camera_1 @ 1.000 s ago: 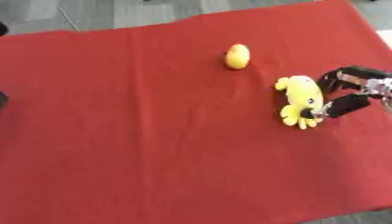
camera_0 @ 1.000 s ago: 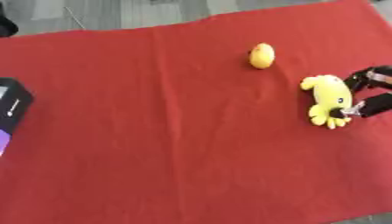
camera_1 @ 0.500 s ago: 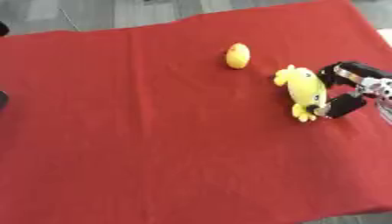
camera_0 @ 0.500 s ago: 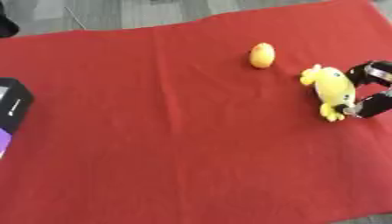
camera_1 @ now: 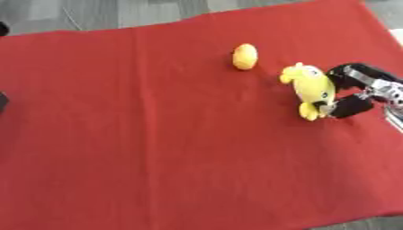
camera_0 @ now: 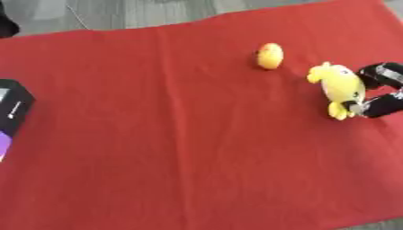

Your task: Pick up the objects with one hand, pass them to the other hand, and then place them into the box on the other side of the table.

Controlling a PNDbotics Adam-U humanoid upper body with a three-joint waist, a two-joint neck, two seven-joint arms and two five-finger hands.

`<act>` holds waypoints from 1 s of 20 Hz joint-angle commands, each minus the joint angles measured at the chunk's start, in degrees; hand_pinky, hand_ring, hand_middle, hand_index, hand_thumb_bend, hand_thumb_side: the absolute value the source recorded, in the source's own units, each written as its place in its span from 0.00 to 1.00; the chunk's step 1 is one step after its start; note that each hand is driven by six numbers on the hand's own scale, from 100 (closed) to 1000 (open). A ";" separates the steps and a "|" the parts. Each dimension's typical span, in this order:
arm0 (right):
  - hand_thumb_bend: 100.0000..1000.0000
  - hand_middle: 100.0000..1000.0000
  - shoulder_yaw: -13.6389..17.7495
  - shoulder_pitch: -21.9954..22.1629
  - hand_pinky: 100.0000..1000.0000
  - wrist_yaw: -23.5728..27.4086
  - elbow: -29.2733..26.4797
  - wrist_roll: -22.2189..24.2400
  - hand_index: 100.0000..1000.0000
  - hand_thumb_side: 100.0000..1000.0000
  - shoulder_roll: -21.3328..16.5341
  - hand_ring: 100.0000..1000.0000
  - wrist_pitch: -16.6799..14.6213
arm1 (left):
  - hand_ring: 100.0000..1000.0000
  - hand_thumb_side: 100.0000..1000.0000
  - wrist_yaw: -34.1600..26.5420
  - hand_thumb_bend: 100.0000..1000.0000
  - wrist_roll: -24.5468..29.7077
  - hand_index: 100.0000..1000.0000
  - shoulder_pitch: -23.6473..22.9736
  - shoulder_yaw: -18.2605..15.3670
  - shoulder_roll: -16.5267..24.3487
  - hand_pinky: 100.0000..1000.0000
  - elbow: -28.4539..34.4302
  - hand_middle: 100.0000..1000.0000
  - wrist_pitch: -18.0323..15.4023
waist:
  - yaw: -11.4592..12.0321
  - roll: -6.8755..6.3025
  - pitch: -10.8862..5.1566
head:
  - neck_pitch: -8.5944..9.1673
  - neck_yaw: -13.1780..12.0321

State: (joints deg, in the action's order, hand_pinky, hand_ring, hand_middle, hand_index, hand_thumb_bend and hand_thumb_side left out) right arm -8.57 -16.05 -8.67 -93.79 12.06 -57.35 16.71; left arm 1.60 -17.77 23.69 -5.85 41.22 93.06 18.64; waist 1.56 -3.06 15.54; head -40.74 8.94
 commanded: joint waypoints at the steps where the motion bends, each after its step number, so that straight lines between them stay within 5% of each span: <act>1: 0.10 0.51 2.32 -0.31 0.78 2.34 -3.21 -1.30 0.60 0.00 -1.62 0.64 0.56 | 0.60 0.40 0.09 0.48 -0.30 0.64 0.36 -1.17 1.52 0.73 1.11 0.61 -0.08 | -0.12 -0.45 0.05 | 0.02 -0.35; 10: 0.04 0.50 5.69 -1.14 0.75 7.65 -13.39 -4.91 0.59 0.00 1.17 0.61 0.50 | 0.60 0.40 -0.11 0.48 -0.36 0.65 -0.48 -1.35 1.02 0.73 2.31 0.61 -0.38 | -0.31 -0.93 -0.25 | 0.04 -1.46; 14: 0.04 0.50 5.37 -1.16 0.75 7.94 -19.39 -5.71 0.59 0.00 1.58 0.61 -0.13 | 0.60 0.40 -0.38 0.48 -0.70 0.65 -1.16 -1.61 0.44 0.73 3.62 0.61 -0.41 | -0.03 -1.20 -0.49 | 0.18 -2.61; 20: 0.03 0.52 3.50 -3.98 0.75 8.47 -20.78 -5.24 0.61 0.00 4.27 0.62 -2.78 | 0.60 0.40 -0.53 0.48 -0.62 0.65 -0.83 -1.43 -0.75 0.73 4.86 0.60 -0.42 | 0.56 -1.34 -1.73 | -0.91 -2.43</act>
State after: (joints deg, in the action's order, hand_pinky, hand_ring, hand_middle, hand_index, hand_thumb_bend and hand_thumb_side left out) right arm -5.28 -19.27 -0.47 -113.40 6.81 -52.51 14.52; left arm 1.45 -18.32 22.18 -6.52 39.44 96.72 18.27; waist 2.14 -3.80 15.45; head -41.28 6.45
